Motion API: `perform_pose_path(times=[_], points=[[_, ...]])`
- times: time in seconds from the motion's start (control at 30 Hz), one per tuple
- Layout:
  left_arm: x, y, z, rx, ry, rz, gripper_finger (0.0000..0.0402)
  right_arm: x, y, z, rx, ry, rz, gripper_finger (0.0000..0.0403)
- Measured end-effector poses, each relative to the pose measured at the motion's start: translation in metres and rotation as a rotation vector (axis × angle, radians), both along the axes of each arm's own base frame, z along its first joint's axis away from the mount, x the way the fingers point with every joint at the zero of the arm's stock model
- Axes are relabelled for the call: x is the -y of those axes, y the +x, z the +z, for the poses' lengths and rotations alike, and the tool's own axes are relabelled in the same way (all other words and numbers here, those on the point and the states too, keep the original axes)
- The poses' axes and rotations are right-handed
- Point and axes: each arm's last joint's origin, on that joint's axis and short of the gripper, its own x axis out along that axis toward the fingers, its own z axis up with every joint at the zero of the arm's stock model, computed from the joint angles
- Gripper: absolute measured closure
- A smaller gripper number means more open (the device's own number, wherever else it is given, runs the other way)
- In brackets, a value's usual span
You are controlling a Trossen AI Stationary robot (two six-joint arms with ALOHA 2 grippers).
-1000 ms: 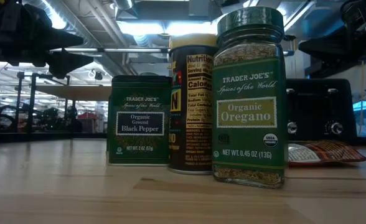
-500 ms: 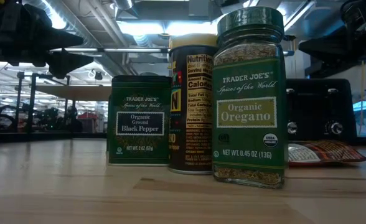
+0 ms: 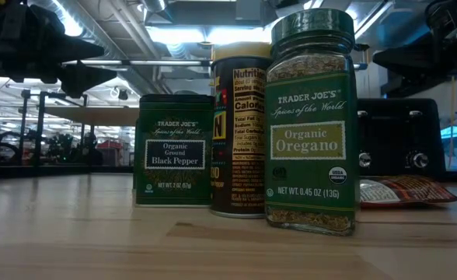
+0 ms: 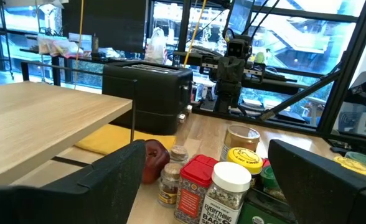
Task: Shelf spices
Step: Put the white seasoning bottle on the shelf
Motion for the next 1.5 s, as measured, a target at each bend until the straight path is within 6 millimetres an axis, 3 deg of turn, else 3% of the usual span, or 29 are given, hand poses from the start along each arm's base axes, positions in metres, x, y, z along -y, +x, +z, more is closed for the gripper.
perform_pose_path(times=[0.43,0.67,0.83,0.97,1.17,1.33,1.5], points=[[0.000,0.000,0.001,0.006,0.014,-0.010,0.0070,0.000,0.000,0.000,0.000,0.000,0.000,0.0397],[0.001,-0.001,0.013,0.104,0.048,-0.018,0.0070,0.000,0.000,0.001,0.012,-0.007,0.003,0.0397],[0.001,0.002,0.034,0.092,0.076,-0.038,0.0070,0.001,-0.001,0.009,0.083,-0.034,-0.052,0.0397],[0.002,0.018,0.050,-0.011,0.079,-0.044,0.0070,0.003,-0.002,0.013,0.123,-0.031,-0.106,0.0397],[0.006,0.063,0.073,-0.214,0.126,-0.078,0.0070,0.003,-0.002,0.013,0.122,-0.031,-0.104,0.0397],[0.013,0.096,0.086,-0.419,0.144,-0.127,0.0070,0.003,-0.002,0.012,0.108,-0.035,-0.098,0.0397],[0.019,0.118,0.094,-0.561,0.113,-0.148,0.0070,0.003,-0.002,0.011,0.103,-0.037,-0.097,0.0397]])
